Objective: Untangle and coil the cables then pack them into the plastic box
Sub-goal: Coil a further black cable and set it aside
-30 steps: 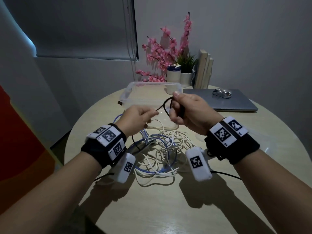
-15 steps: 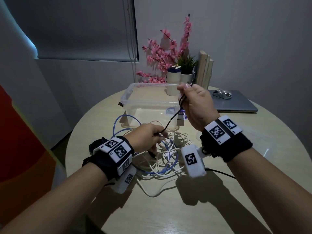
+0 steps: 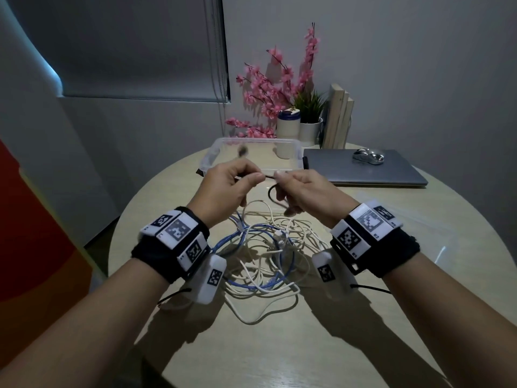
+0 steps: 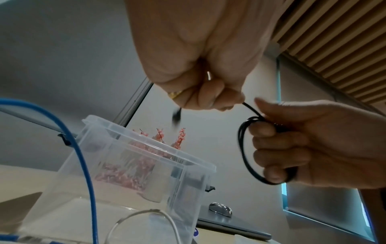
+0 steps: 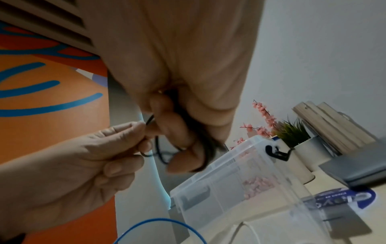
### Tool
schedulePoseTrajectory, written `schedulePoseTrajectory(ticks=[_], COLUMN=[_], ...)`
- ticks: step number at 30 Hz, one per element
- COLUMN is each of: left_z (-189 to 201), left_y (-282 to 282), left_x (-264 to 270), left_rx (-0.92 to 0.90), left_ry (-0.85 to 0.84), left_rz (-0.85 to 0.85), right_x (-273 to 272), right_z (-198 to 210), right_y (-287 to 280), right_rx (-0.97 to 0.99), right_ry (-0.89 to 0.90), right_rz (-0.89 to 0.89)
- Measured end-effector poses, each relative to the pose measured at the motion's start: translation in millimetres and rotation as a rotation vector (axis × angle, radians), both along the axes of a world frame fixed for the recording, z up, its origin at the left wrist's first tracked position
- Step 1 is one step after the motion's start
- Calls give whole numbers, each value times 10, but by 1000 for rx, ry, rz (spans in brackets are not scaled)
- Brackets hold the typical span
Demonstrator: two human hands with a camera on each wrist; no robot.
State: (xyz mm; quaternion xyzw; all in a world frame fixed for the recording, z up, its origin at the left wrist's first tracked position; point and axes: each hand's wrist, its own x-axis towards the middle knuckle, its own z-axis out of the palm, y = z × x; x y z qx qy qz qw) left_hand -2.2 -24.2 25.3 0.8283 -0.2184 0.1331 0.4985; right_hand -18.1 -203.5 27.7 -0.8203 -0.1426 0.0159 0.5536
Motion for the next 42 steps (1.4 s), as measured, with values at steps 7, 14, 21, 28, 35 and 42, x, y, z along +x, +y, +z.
schedulePoseTrajectory(ticks=[7, 14, 21, 28, 35, 42], left_z=[-56, -103, -117, -159, -150, -187], left_y=[-63, -102, -127, -168, -87, -18], left_x=[-151, -154, -124, -22, 5, 6], left_rx=[-140, -227, -180, -106, -220, -25], left_ry=[295, 301, 280, 145, 214, 170], left_rz=[-301, -263, -197, -25, -97, 14], right_x=[-68, -55, 13, 26, 71, 23], right_z=[88, 127, -3, -66, -44, 66], right_y=[62, 10, -59, 45, -14, -25], right_rx=[576, 574, 197, 36, 157, 248], right_ry=[196, 212, 24, -122, -143, -145], right_rz=[149, 161, 47, -14, -128, -104])
